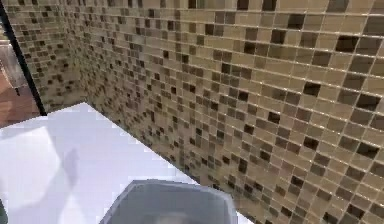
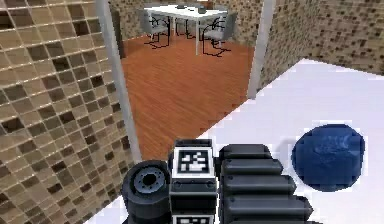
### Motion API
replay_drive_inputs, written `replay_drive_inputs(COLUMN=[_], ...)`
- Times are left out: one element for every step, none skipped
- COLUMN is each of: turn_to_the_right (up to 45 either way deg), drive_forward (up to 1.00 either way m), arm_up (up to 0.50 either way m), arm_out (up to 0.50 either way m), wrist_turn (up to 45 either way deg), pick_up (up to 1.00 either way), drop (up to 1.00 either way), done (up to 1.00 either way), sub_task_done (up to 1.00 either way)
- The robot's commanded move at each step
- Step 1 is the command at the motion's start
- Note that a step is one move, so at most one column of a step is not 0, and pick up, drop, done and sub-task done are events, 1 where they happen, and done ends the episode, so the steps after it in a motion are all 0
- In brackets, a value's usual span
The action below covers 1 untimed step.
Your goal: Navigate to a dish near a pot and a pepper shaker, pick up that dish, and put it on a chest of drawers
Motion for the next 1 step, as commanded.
replay_drive_inputs(turn_to_the_right=[-21.0], drive_forward=[0.0], arm_up=[0.0], arm_out=[0.0], wrist_turn=[0.0], pick_up=[0.0], drop=[0.0], done=[0.0], sub_task_done=[0.0])
